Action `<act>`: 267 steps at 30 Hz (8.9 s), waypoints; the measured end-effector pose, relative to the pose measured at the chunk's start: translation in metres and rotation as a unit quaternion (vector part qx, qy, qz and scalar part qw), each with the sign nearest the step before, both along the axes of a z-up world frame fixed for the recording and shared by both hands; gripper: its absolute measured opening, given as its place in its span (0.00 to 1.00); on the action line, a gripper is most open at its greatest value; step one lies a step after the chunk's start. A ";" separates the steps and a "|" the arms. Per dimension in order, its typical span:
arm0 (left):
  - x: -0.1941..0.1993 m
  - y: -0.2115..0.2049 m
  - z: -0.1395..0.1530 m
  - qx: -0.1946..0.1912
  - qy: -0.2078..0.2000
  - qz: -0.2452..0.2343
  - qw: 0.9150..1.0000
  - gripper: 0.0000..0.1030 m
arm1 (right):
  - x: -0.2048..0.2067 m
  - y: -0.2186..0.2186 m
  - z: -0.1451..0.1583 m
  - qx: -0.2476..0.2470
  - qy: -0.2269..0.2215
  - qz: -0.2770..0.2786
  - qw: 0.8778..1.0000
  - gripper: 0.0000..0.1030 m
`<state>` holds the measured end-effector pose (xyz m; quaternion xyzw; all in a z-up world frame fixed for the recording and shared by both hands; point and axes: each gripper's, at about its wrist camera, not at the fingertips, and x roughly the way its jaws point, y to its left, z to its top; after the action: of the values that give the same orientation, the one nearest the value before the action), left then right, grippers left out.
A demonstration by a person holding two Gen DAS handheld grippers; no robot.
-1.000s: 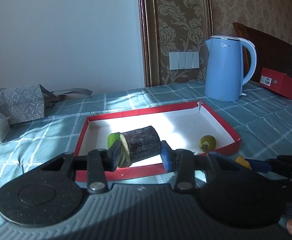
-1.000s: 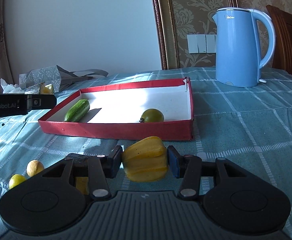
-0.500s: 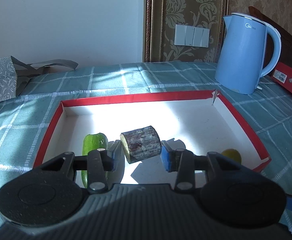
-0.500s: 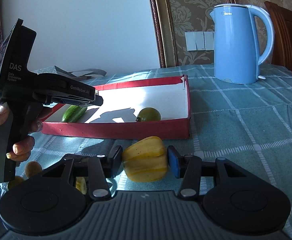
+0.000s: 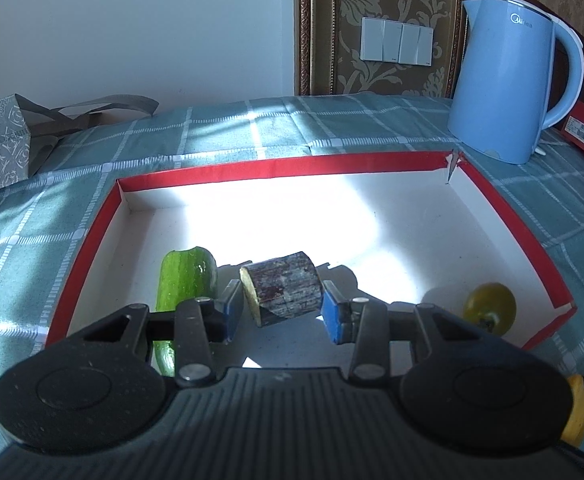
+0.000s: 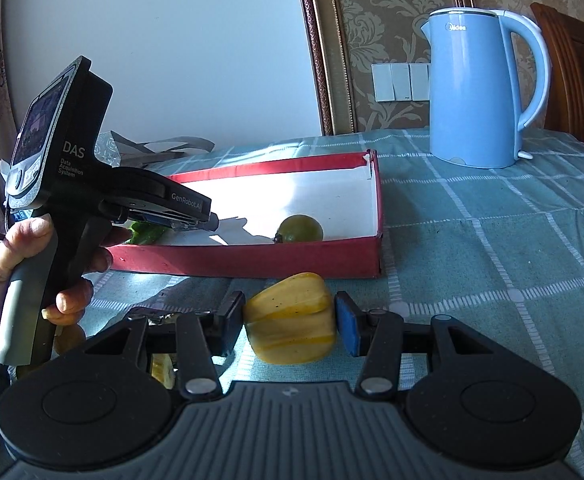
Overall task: Organize fruits
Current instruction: 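Carry the eggplant chunk into the tray and open the left tool, then lower the yellow pepper piece into the tray and open the right tool, then move the left tool to the green tomato and close on it, then lift the green tomato with the left tool while the right tool grasps the light green zucchini piece, then lift the zucchini piece with the right tool while the left tool carries the tomato toward the tray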
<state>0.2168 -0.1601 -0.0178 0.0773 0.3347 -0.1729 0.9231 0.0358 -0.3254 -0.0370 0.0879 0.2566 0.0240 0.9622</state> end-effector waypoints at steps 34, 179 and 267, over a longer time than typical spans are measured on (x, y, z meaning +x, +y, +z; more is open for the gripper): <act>-0.160 0.158 0.017 -0.031 -0.158 0.126 0.979 0.73 | -0.002 0.000 0.002 0.002 -0.007 -0.002 1.000 0.46; -0.180 0.144 -0.018 -0.078 -0.038 -0.014 0.996 0.32 | -0.053 0.053 0.013 -0.066 -0.077 0.130 0.986 0.71; -0.182 0.144 -0.018 -0.083 -0.033 -0.020 0.996 0.32 | -0.057 0.057 0.028 -0.158 -0.088 0.073 0.981 0.32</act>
<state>0.0352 -0.0164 -0.0355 0.0130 0.2867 -0.2161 0.9332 -0.0213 -0.2687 -0.0086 -0.0869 0.1767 0.0611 0.9785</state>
